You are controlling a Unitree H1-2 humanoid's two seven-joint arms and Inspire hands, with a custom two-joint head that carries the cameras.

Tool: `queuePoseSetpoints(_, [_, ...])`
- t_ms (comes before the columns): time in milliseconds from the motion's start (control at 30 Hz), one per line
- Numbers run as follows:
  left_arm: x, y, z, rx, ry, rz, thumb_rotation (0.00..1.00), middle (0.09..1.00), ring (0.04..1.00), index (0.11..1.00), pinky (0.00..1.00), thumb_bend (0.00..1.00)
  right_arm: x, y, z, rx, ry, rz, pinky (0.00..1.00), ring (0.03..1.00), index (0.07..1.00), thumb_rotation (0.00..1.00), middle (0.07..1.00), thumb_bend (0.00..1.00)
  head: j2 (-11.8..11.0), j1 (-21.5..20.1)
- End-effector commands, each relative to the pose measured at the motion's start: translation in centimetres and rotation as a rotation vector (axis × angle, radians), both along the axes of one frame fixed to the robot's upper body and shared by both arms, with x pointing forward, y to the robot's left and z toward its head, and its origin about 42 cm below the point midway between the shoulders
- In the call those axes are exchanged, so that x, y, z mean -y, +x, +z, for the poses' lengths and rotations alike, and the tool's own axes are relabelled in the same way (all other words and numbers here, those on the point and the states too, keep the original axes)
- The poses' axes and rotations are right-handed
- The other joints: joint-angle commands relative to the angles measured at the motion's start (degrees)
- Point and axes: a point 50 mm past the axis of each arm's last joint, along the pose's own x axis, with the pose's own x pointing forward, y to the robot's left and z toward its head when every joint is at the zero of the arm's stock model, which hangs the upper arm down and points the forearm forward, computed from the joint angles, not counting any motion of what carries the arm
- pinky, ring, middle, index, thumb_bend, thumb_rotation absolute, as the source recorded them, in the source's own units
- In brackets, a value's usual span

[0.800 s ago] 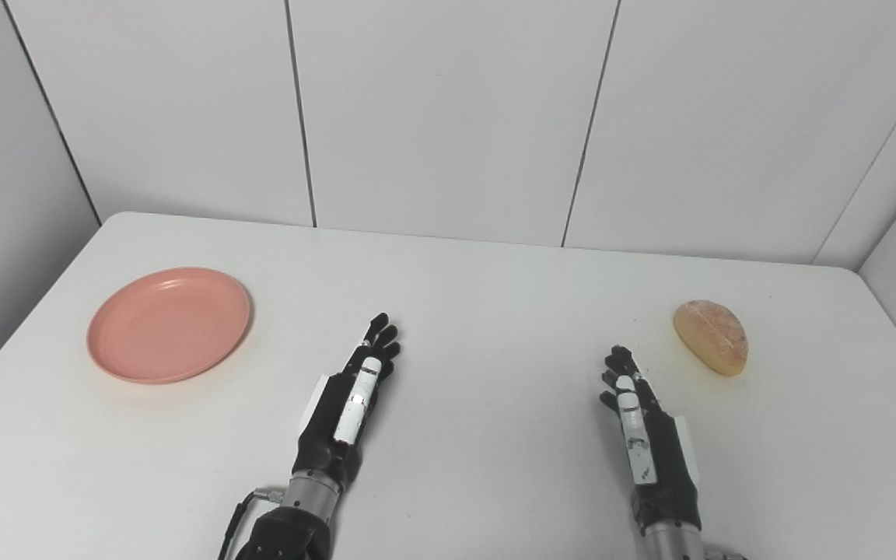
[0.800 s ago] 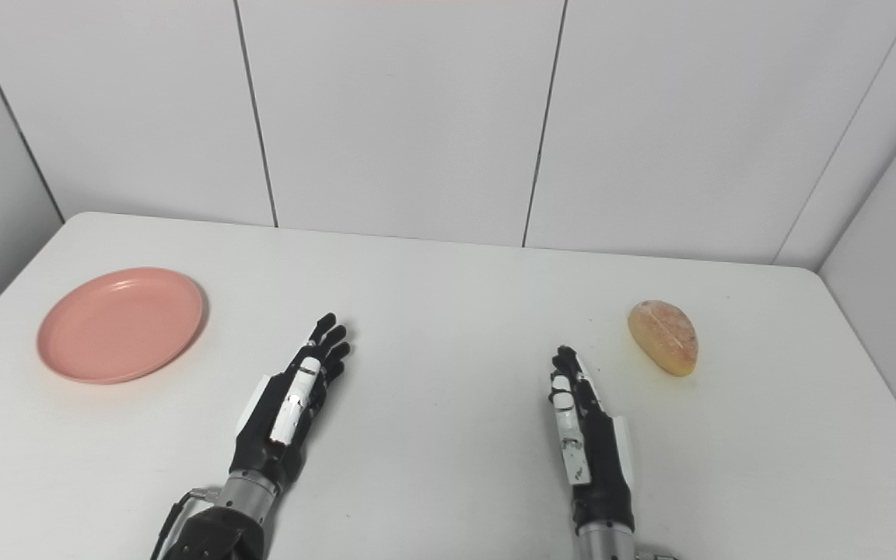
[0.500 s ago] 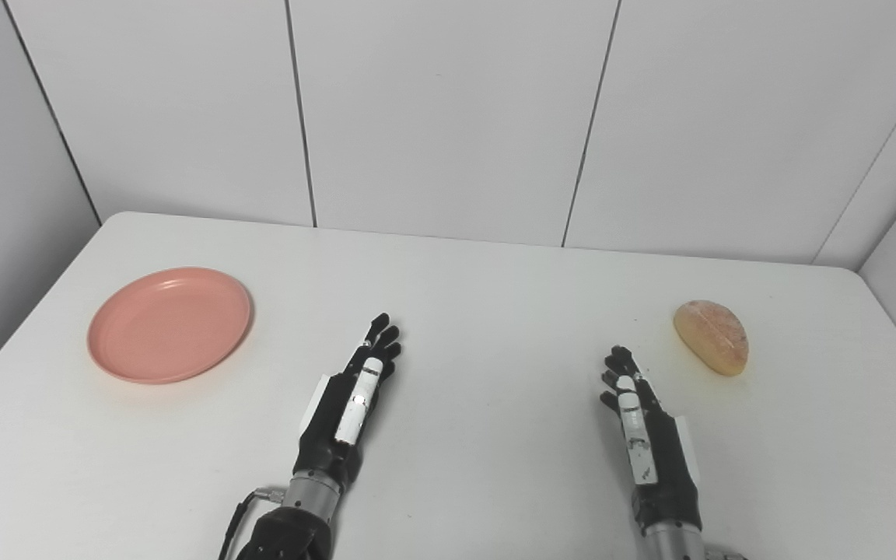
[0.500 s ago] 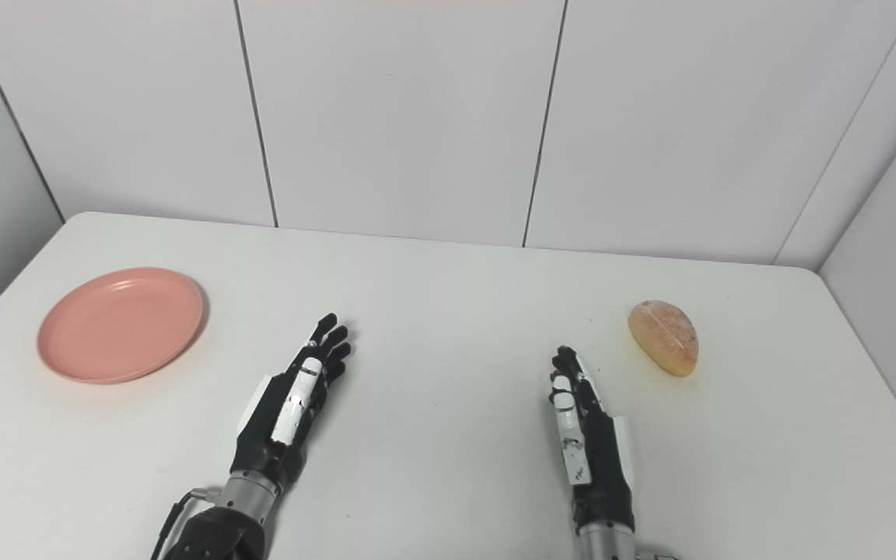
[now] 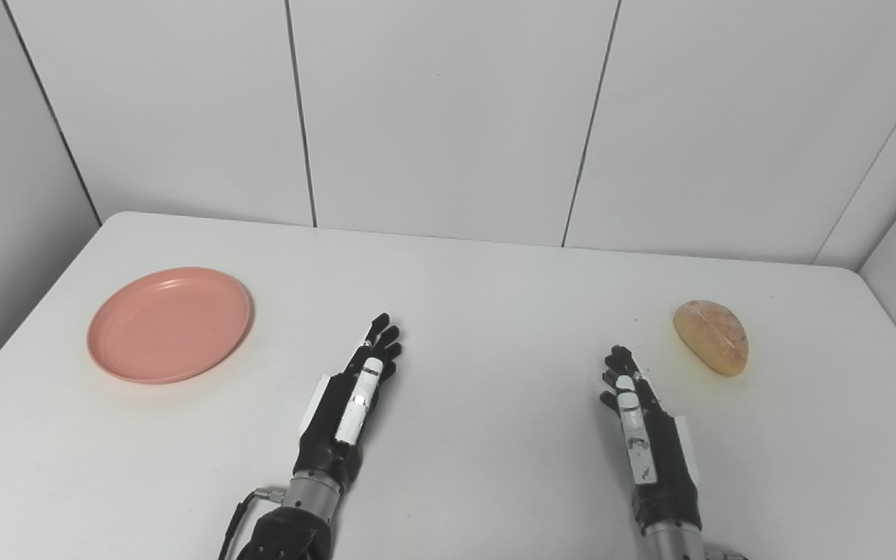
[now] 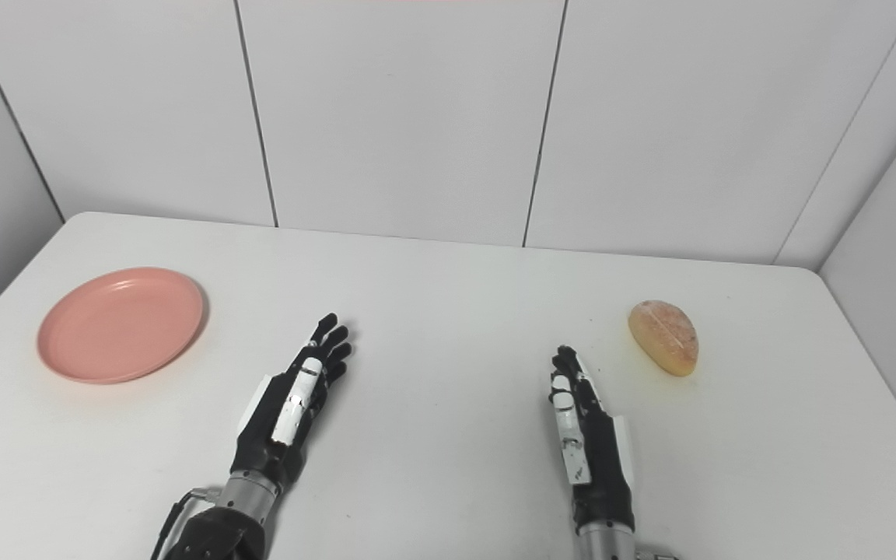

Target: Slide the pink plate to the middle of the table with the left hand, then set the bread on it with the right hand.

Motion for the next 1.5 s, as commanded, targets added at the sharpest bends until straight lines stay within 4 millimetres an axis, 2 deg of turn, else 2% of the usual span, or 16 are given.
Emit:
queuePoseSetpoints(0, [0.1, -0.7, -1.3, -0.042, -0.009, 0.000, 0.94, 0.963, 0.956, 0.951, 0.97, 0.31, 0.2, 0.0, -0.3, 0.022, 0.004, 0.006, 0.88, 0.908, 0.904, 1.00, 0.910, 0.23, 0.1, 0.0])
queuePoseSetpoints(200, [0.1, -0.6, -1.3, -0.039, -0.013, 0.000, 0.94, 0.963, 0.957, 0.952, 0.97, 0.31, 0.2, 0.1, -0.4, 0.021, 0.002, 0.011, 0.88, 0.908, 0.906, 1.00, 0.911, 0.24, 0.1, 0.0])
queuePoseSetpoints(400, [0.5, -0.6, -1.5, -0.041, -0.010, -0.007, 0.96, 0.967, 0.961, 0.954, 0.98, 0.31, 0.6, 0.0, -0.6, 0.018, 0.018, 0.023, 0.89, 0.919, 0.916, 1.00, 0.922, 0.24, -0.8, 2.2])
queuePoseSetpoints(533, [1.1, -0.6, -1.7, -0.048, -0.005, -0.011, 0.95, 0.968, 0.959, 0.953, 0.97, 0.31, 1.2, 0.0, -0.8, 0.025, 0.033, 0.031, 0.91, 0.924, 0.921, 1.00, 0.928, 0.23, -1.8, 5.7])
queuePoseSetpoints(567, [1.3, -0.7, -1.8, -0.049, -0.002, -0.011, 0.95, 0.968, 0.959, 0.953, 0.97, 0.31, 1.4, -0.1, -0.9, 0.027, 0.030, 0.031, 0.91, 0.925, 0.922, 1.00, 0.929, 0.22, -2.7, 8.3])
queuePoseSetpoints(600, [1.5, -0.7, -1.9, -0.050, 0.000, -0.011, 0.94, 0.963, 0.954, 0.949, 0.97, 0.32, 1.6, -0.2, -0.9, 0.029, 0.026, 0.031, 0.91, 0.925, 0.925, 1.00, 0.928, 0.22, -2.7, 8.3])
queuePoseSetpoints(633, [1.9, -0.7, -2.0, -0.059, -0.001, -0.008, 0.93, 0.962, 0.952, 0.948, 0.96, 0.32, 1.9, -0.3, -1.0, 0.030, 0.029, 0.034, 0.91, 0.925, 0.926, 1.00, 0.928, 0.22, -3.6, 10.5])
queuePoseSetpoints(667, [2.1, -0.8, -2.1, -0.065, -0.002, -0.006, 0.92, 0.956, 0.946, 0.942, 0.96, 0.32, 2.1, -0.4, -1.1, 0.031, 0.031, 0.036, 0.92, 0.929, 0.931, 1.00, 0.932, 0.22, -3.6, 10.5])
queuePoseSetpoints(700, [2.5, -0.8, -2.2, -0.072, -0.002, -0.005, 0.91, 0.951, 0.941, 0.938, 0.95, 0.33, 2.5, -0.4, -1.2, 0.039, 0.028, 0.040, 0.93, 0.931, 0.935, 1.00, 0.935, 0.21, -4.6, 13.0])
queuePoseSetpoints(733, [2.7, -0.8, -2.3, -0.076, -0.001, -0.005, 0.91, 0.949, 0.939, 0.936, 0.95, 0.33, 2.7, -0.5, -1.3, 0.045, 0.024, 0.042, 0.93, 0.931, 0.936, 1.00, 0.936, 0.21, -4.6, 13.0])
queuePoseSetpoints(767, [3.1, -0.8, -2.5, -0.080, 0.001, -0.005, 0.90, 0.945, 0.935, 0.932, 0.95, 0.32, 3.1, -0.5, -1.5, 0.053, 0.019, 0.044, 0.93, 0.932, 0.939, 1.00, 0.937, 0.21, -5.6, 15.4])
queuePoseSetpoints(800, [3.4, -0.8, -2.6, -0.083, 0.003, -0.004, 0.90, 0.944, 0.935, 0.931, 0.95, 0.32, 3.4, -0.5, -1.6, 0.059, 0.016, 0.046, 0.93, 0.932, 0.940, 1.00, 0.937, 0.20, -5.6, 15.4])
queuePoseSetpoints(833, [3.7, -0.8, -2.7, -0.086, 0.009, -0.003, 0.90, 0.943, 0.934, 0.930, 0.95, 0.32, 3.7, -0.5, -1.8, 0.063, 0.013, 0.048, 0.94, 0.932, 0.941, 1.00, 0.937, 0.20, -6.6, 17.3])
queuePoseSetpoints(967, [4.7, -0.7, -3.2, -0.087, 0.039, 0.001, 0.96, 0.935, 0.926, 0.927, 0.92, 0.33, 4.4, -0.3, -2.0, 0.064, 0.016, 0.047, 0.96, 0.936, 0.942, 1.00, 0.939, 0.20, -8.0, 20.1])
queuePoseSetpoints(1133, [5.5, -0.6, -3.5, -0.089, 0.060, 0.009, 0.99, 0.933, 0.922, 0.931, 0.91, 0.32, 5.0, -0.3, -2.2, 0.058, 0.008, 0.047, 0.96, 0.941, 0.949, 1.00, 0.944, 0.18, -8.7, 21.6])
queuePoseSetpoints(1467, [5.7, -0.5, -3.7, -0.096, 0.056, 0.009, 1.00, 0.937, 0.929, 0.930, 0.91, 0.33, 4.6, -0.5, -1.4, 0.061, 0.030, 0.045, 0.99, 0.954, 0.954, 1.00, 0.954, 0.14, -9.0, 21.8])
